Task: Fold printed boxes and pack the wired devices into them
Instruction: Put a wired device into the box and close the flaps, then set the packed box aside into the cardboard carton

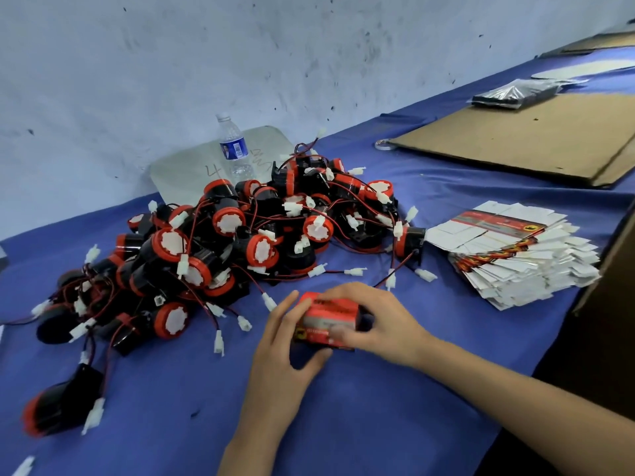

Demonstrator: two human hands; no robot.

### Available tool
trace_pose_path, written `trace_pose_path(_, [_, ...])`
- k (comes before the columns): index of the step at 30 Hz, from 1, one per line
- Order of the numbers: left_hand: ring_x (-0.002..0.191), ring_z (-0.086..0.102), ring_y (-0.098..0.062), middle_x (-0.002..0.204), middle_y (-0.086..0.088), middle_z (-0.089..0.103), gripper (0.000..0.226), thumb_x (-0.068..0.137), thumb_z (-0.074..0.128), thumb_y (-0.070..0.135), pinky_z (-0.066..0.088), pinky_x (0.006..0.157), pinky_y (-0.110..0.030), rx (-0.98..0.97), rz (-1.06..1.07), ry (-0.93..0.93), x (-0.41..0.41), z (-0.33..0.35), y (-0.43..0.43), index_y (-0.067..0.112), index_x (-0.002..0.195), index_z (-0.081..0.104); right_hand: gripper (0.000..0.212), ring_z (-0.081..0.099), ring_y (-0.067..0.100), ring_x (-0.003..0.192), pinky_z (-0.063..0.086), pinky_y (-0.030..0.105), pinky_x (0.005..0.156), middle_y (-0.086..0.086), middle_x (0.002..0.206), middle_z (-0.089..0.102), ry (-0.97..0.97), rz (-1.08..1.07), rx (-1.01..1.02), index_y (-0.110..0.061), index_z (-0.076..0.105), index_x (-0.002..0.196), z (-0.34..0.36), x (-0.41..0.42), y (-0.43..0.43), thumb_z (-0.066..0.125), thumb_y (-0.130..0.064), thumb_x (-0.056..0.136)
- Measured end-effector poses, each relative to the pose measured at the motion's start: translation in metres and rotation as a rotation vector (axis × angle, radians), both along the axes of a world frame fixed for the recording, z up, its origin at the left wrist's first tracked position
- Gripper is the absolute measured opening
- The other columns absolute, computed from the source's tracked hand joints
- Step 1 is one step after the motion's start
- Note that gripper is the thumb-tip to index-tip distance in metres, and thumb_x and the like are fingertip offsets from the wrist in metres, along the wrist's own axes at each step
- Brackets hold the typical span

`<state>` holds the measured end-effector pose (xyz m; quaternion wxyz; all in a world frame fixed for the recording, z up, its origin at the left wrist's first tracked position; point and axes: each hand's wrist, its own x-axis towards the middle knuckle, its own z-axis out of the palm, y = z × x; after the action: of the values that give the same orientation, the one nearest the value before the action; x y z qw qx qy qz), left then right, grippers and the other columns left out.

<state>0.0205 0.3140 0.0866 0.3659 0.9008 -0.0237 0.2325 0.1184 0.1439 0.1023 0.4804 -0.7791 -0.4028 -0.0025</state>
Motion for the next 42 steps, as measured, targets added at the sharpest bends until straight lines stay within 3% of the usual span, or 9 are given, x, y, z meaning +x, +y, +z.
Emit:
trace_pose_path(4, [0.115, 0.046, 0.007, 0.127, 0.034, 0.042, 0.062, 0.078, 0.075, 0.031, 0.038, 0.085, -0.003, -0.059, 0.027, -0.035, -0.001, 0.005, -0.005, 0.043, 0.131, 0.046, 0.026, 0.062, 0.002, 0.095, 0.046, 0.015, 0.079, -0.008, 0.105, 0.068, 0.32, 0.002, 0.231, -0.023, 0.067, 0.109, 0.003, 0.0, 0.0, 0.052, -0.034, 0.09])
trace_pose_path(8, [0.101, 0.051, 0.005, 0.115, 0.033, 0.046, 0.05, 0.073, 0.069, 0.043, 0.04, 0.077, -0.004, -0.139, 0.047, -0.039, -0.001, 0.01, -0.009, 0.041, 0.12, 0.052, 0.059, 0.064, 0.015, 0.099, 0.054, 0.029, 0.084, -0.005, 0.113, 0.063, 0.243, 0.081, 0.163, -0.03, 0.054, 0.118, 0.0, -0.002, 0.0, 0.079, -0.044, 0.066])
trace_pose_path(16, [0.105, 0.039, 0.002, 0.11, 0.028, 0.053, 0.05, 0.059, 0.067, 0.061, 0.028, 0.09, -0.005, -0.082, 0.164, 0.025, -0.002, 0.011, -0.005, 0.059, 0.106, 0.05, 0.048, 0.065, 0.013, 0.091, 0.054, 0.027, 0.077, -0.004, 0.098, 0.067, 0.203, 0.073, 0.208, -0.028, 0.059, 0.1, -0.001, -0.003, -0.003, 0.089, -0.024, 0.063])
trace_pose_path(24, [0.111, 0.054, 0.011, 0.117, 0.033, 0.059, 0.072, 0.07, 0.078, 0.056, 0.042, 0.086, -0.005, -0.416, 0.011, 0.118, -0.002, 0.014, -0.011, 0.051, 0.133, 0.043, 0.041, 0.06, 0.009, 0.081, 0.047, 0.021, 0.073, -0.007, 0.088, 0.063, 0.323, 0.051, 0.277, -0.017, 0.055, 0.101, 0.0, -0.002, -0.005, 0.081, -0.024, 0.07])
trace_pose_path(29, [0.1, 0.063, 0.0, 0.107, 0.019, 0.068, 0.052, 0.07, 0.063, 0.058, 0.046, 0.077, -0.008, -0.561, -0.06, 0.076, -0.005, 0.017, -0.019, 0.031, 0.114, 0.057, 0.041, 0.052, 0.005, 0.074, 0.042, 0.018, 0.068, -0.009, 0.081, 0.057, 0.396, 0.116, 0.294, -0.015, 0.053, 0.098, 0.002, -0.011, 0.001, 0.074, -0.038, 0.071])
trace_pose_path(34, [0.085, 0.063, -0.002, 0.095, 0.018, 0.065, 0.053, 0.072, 0.048, 0.071, 0.045, 0.067, -0.009, -0.597, 0.088, -0.053, -0.01, 0.019, -0.042, 0.029, 0.102, 0.056, 0.04, 0.045, 0.004, 0.056, 0.038, 0.018, 0.054, -0.007, 0.06, 0.05, 0.281, -0.2, 0.45, -0.023, 0.05, 0.069, 0.002, -0.039, 0.029, 0.057, -0.062, 0.077])
trace_pose_path(37, [0.083, 0.061, 0.002, 0.095, 0.023, 0.061, 0.049, 0.076, 0.05, 0.075, 0.044, 0.068, -0.007, -0.564, 0.179, -0.263, -0.016, 0.02, -0.05, 0.031, 0.099, 0.051, 0.054, 0.041, 0.01, 0.05, 0.036, 0.029, 0.048, -0.006, 0.053, 0.043, 0.129, -0.301, 0.566, -0.024, 0.041, 0.06, 0.007, -0.048, 0.044, 0.04, -0.069, 0.088])
trace_pose_path(40, [0.082, 0.061, 0.008, 0.095, 0.031, 0.06, 0.037, 0.08, 0.054, 0.063, 0.043, 0.066, -0.003, -0.504, 0.225, -0.383, -0.016, 0.021, -0.05, 0.03, 0.098, 0.048, 0.063, 0.044, 0.038, 0.05, 0.038, 0.05, 0.047, 0.015, 0.053, 0.044, 0.182, -0.338, 0.653, -0.013, 0.038, 0.059, 0.013, -0.05, 0.058, 0.035, -0.068, 0.089])
trace_pose_path(42, [0.08, 0.061, 0.011, 0.092, 0.034, 0.062, 0.025, 0.08, 0.051, 0.053, 0.042, 0.063, -0.001, -0.515, 0.289, -0.404, -0.015, 0.021, -0.045, 0.031, 0.092, 0.048, 0.061, 0.041, 0.036, 0.048, 0.036, 0.051, 0.046, 0.016, 0.051, 0.04, 0.246, -0.357, 0.65, -0.011, 0.035, 0.058, 0.016, -0.052, 0.067, 0.036, -0.065, 0.087])
